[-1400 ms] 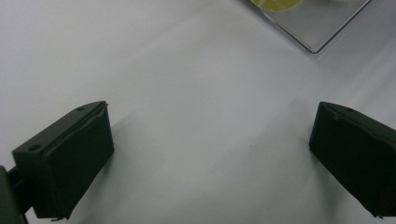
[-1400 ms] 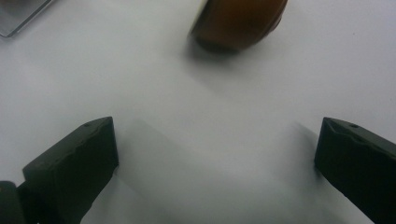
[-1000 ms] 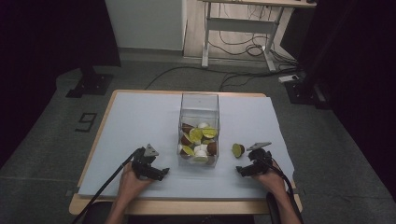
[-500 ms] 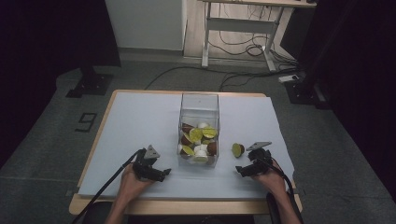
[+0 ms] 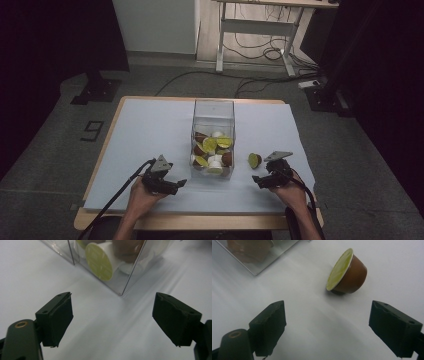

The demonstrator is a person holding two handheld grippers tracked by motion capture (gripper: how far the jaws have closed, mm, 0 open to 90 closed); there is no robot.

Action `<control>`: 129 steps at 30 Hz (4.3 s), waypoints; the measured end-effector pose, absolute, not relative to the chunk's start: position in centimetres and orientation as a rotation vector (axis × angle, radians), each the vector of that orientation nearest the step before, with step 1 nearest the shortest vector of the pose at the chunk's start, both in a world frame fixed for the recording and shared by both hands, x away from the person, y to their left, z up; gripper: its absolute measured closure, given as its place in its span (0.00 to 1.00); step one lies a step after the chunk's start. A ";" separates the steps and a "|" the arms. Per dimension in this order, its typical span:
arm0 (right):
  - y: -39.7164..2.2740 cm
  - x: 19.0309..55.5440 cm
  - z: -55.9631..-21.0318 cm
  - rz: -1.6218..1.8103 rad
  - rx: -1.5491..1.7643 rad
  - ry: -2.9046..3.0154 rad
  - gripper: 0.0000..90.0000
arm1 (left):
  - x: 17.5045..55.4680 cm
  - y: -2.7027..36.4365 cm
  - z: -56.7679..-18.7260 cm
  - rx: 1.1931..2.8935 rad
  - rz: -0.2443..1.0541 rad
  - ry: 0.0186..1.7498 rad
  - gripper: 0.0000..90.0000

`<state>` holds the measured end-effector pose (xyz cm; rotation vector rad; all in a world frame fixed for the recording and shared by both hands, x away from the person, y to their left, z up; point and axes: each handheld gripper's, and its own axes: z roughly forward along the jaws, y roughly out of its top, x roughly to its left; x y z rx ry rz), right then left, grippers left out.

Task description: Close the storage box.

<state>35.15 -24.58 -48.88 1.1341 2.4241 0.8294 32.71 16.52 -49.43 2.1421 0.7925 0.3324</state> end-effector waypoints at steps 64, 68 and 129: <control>-18.1 33.8 -45.8 1.159 0.896 2.503 0.82 | 33.7 13.7 -47.4 2.161 0.342 0.682 0.71; -18.0 33.9 -45.9 1.149 0.892 2.503 0.82 | 34.0 13.7 -47.5 2.157 0.337 0.689 0.73; -14.2 35.7 -44.8 1.163 0.783 2.522 0.88 | 36.0 13.4 -48.0 2.096 0.364 0.743 0.64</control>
